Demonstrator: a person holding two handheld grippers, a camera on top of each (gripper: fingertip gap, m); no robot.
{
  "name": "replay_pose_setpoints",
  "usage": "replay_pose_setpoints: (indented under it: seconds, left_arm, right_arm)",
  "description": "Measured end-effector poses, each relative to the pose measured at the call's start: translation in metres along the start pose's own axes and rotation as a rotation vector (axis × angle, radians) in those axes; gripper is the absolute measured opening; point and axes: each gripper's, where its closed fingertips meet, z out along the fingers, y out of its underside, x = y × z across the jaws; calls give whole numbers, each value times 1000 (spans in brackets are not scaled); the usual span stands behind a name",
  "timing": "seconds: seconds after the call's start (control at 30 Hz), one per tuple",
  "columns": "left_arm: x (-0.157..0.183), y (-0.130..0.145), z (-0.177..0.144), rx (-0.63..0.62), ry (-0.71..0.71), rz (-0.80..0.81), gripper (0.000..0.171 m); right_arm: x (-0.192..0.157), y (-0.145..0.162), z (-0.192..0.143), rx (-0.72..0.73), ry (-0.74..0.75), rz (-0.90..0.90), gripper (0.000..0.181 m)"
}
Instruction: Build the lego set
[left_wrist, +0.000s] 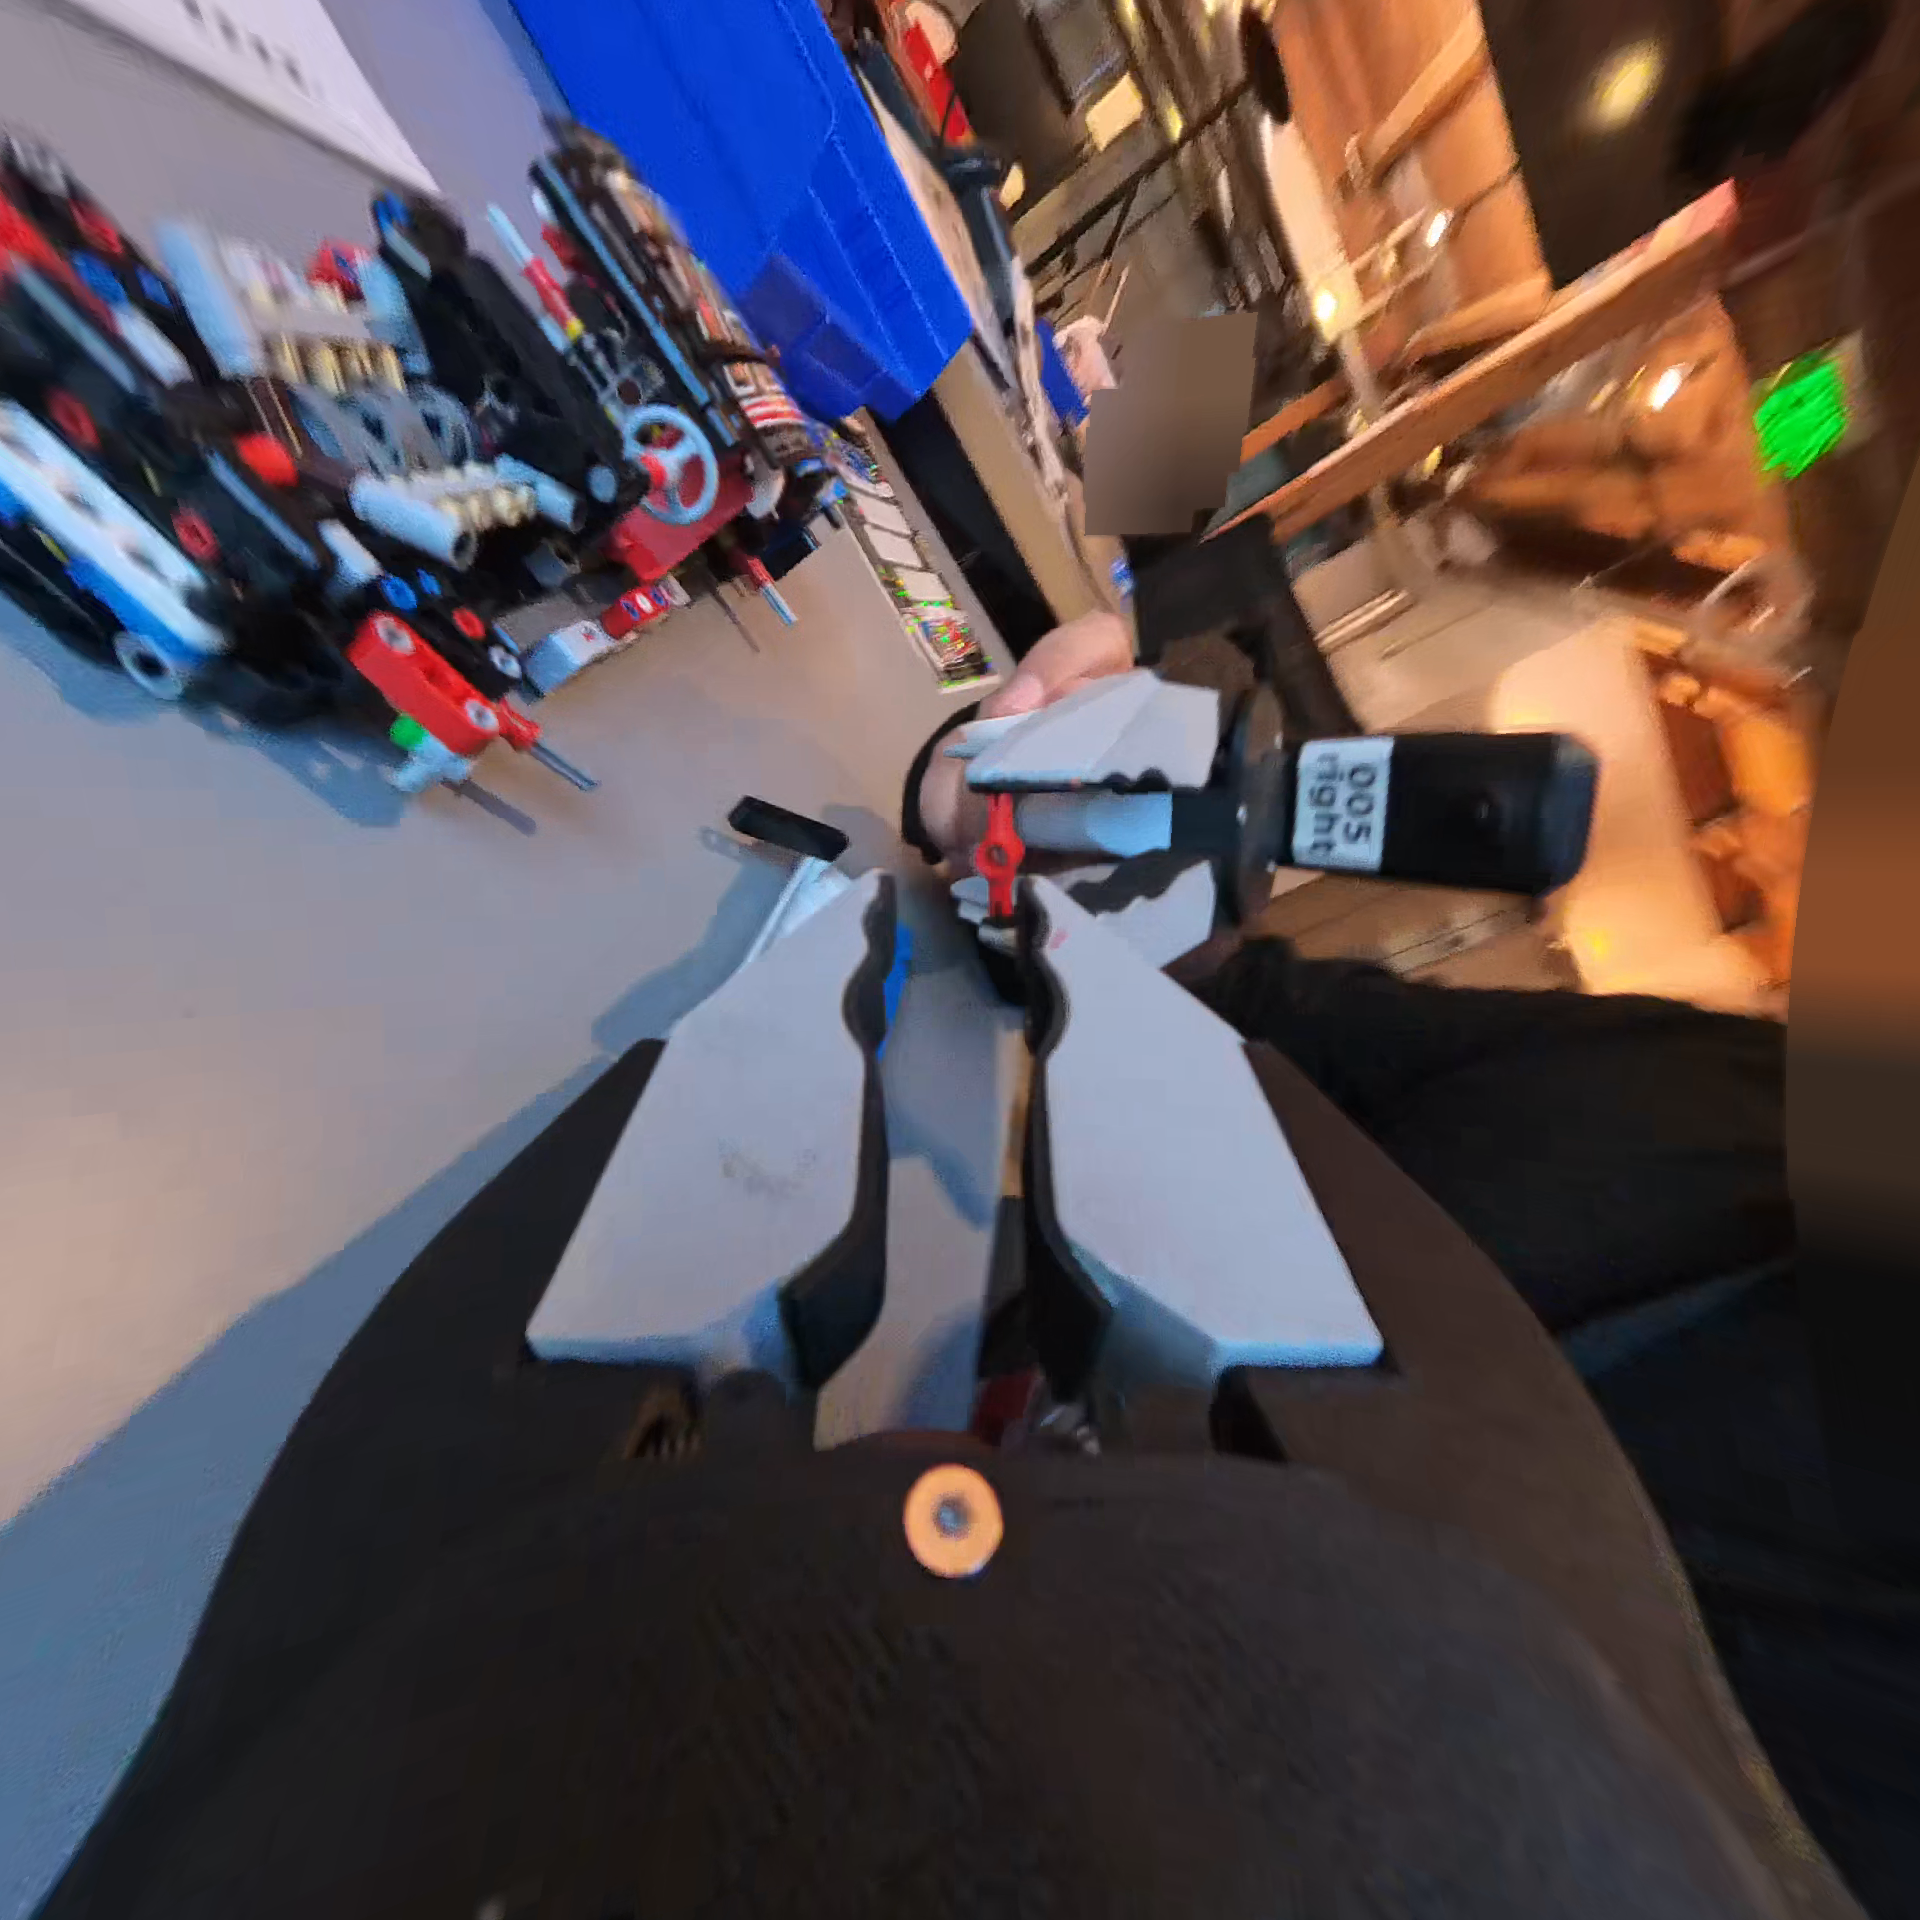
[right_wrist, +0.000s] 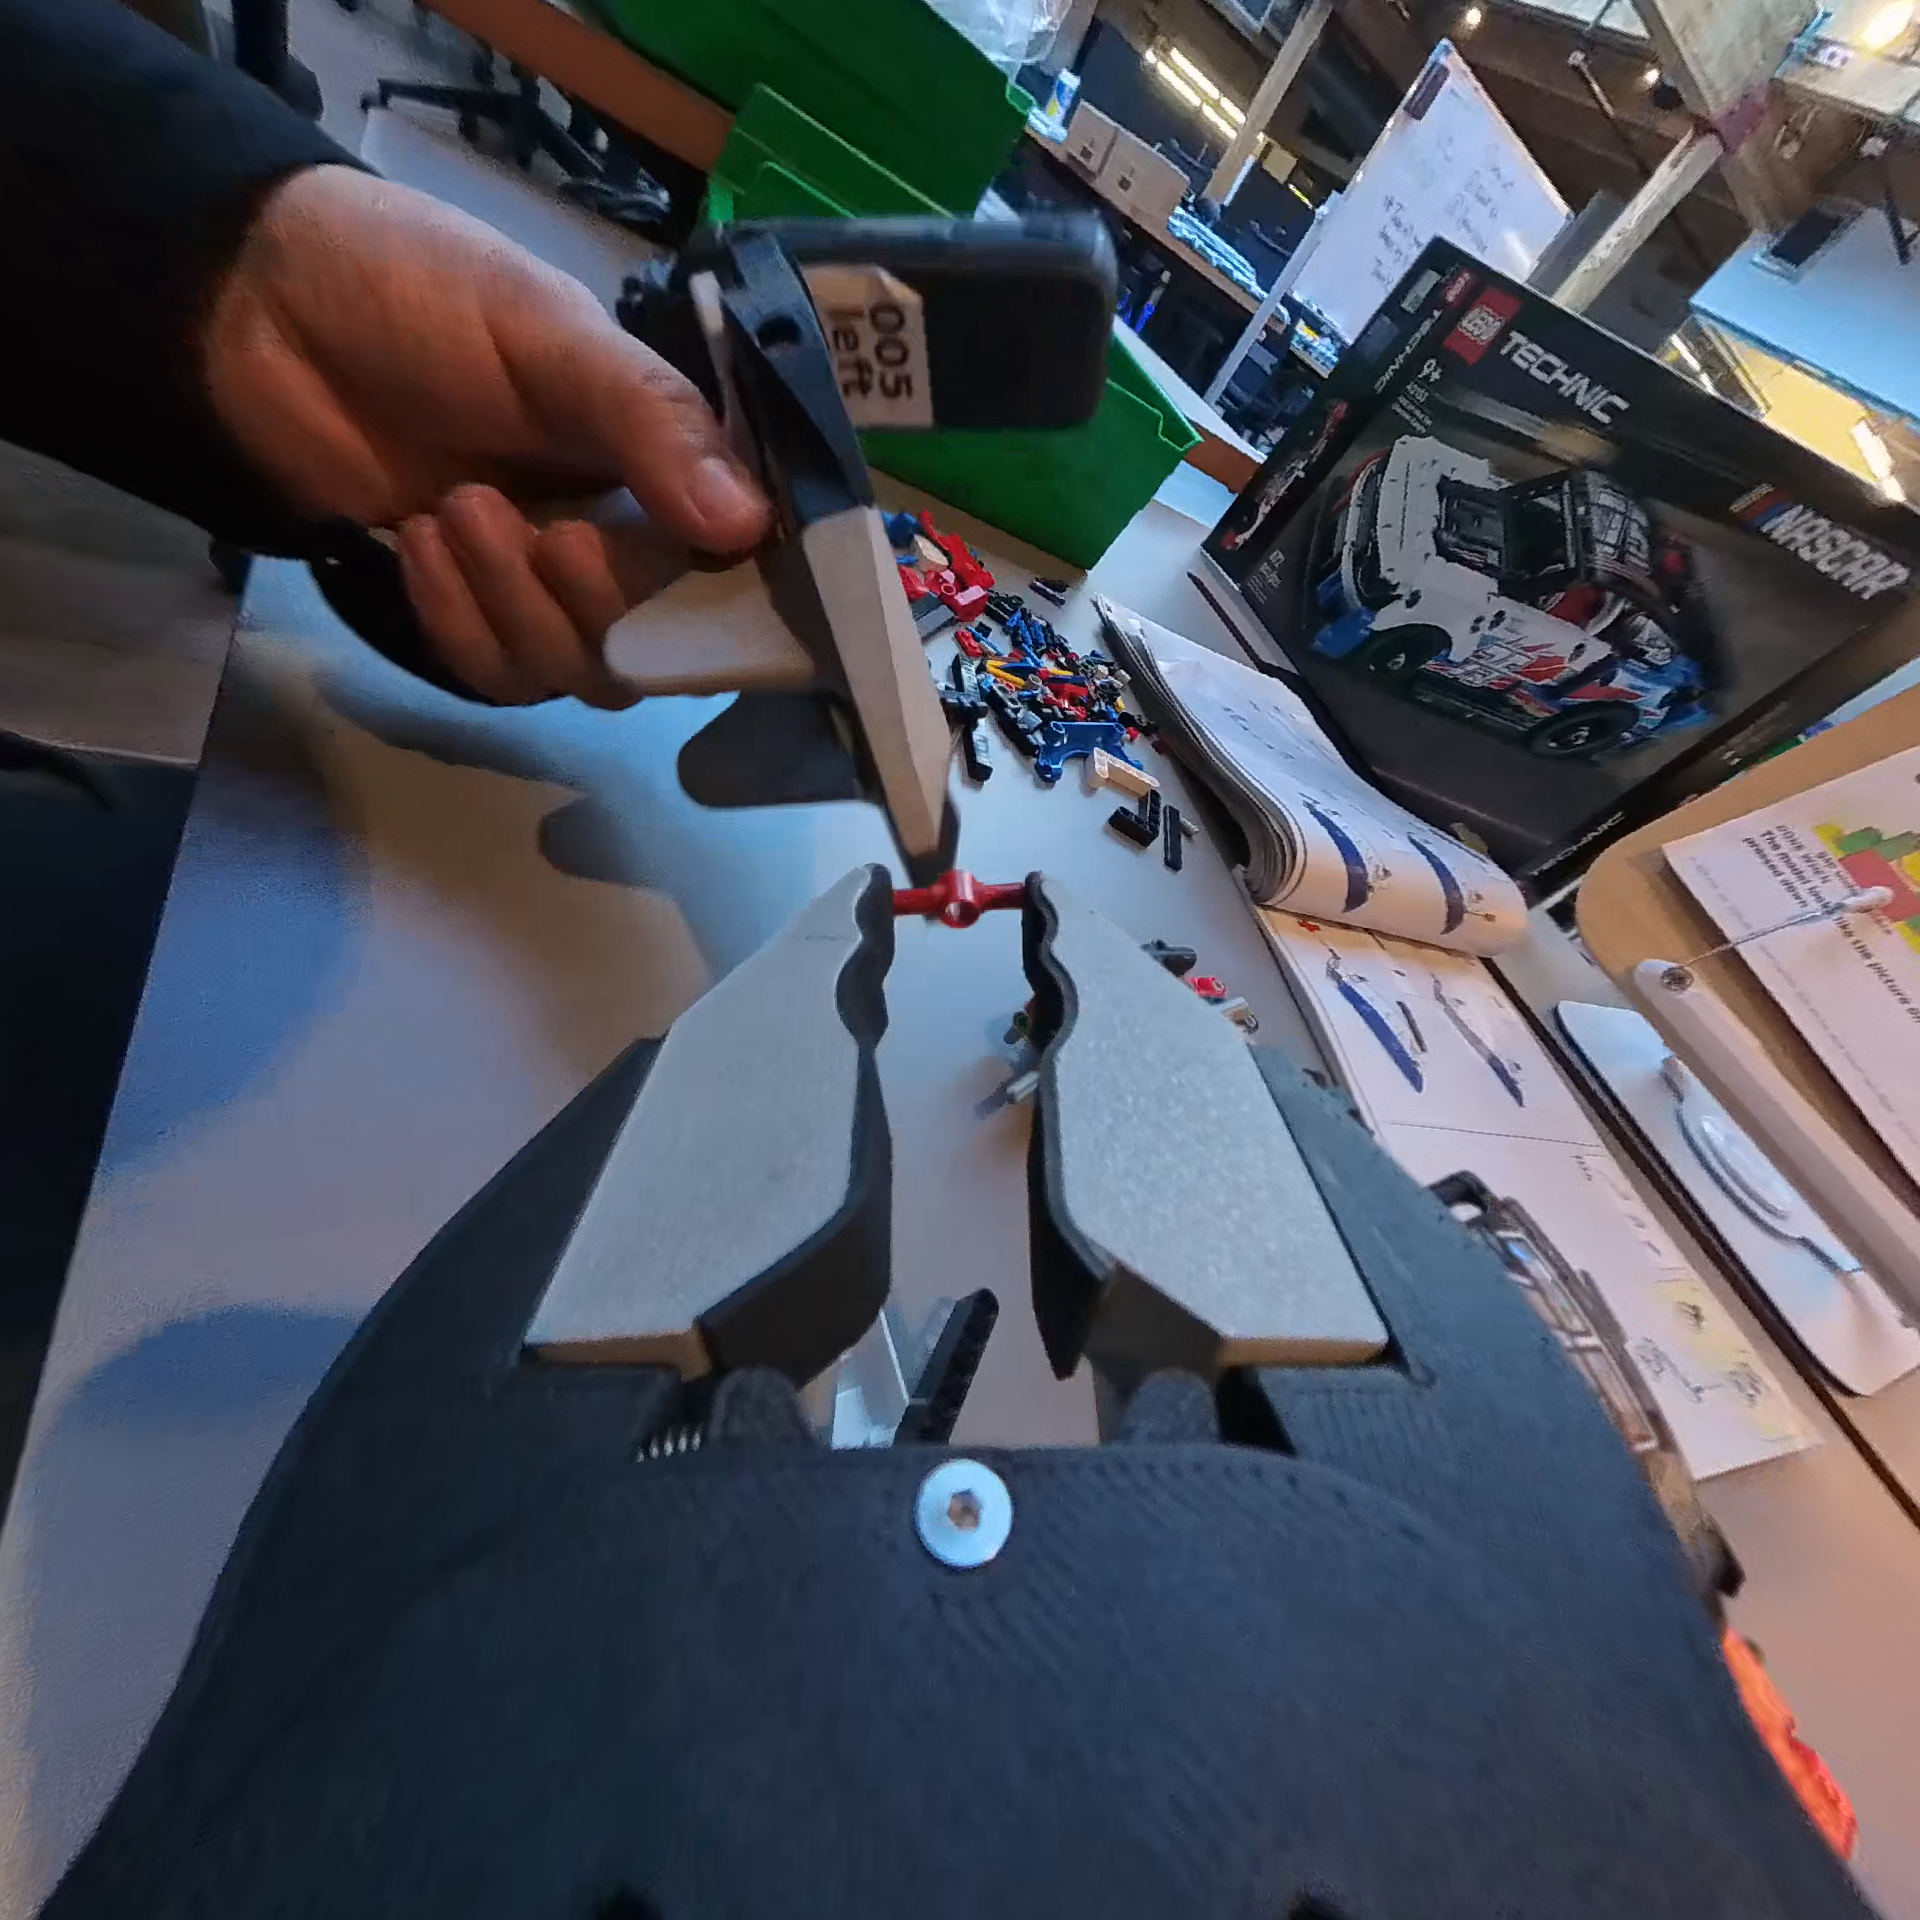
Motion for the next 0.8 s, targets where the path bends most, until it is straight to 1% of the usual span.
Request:
replay_pose_setpoints:
  seconds: [0.07,0.1,0.13,0.2,0.23,0.3,0.4,0.43,0.5,0.63,0.7,0.8]
  left_arm:
    - [0,-7,-10,-28,-46,171,20]
    - [-5,-11,-15,-42,-97,253,22]
    - [-9,-12,-18,-60,-129,315,26]
    - [-9,-8,-20,-106,-130,364,26]
    - [-8,-5,-18,-123,-116,373,29]
    - [-7,4,-13,-156,-97,406,29]
    - [-9,23,-3,-255,-72,415,30]
    - [-8,25,-1,-265,-59,409,30]
    - [-5,26,3,-265,-30,382,30]
    - [0,27,7,-266,43,301,24]
    - [-4,27,9,-269,55,275,25]
    - [-11,24,7,-271,34,293,26]
  right_arm:
    - [5,3,-2,4,4,42,22]
    - [7,5,-3,6,5,61,22]
    - [8,6,-3,9,3,75,22]
    - [7,5,-4,29,-18,97,22]
    - [5,3,-5,40,-32,107,22]
    - [1,3,-4,45,-60,124,22]
    - [-3,6,-2,21,-75,116,22]
    - [-4,6,-1,19,-78,103,22]
    - [-7,6,-1,16,-84,77,22]
    - [-11,10,3,-8,-88,13,22]
    - [-11,13,4,-24,-87,2,22]
    - [-8,15,2,-28,-78,7,22]
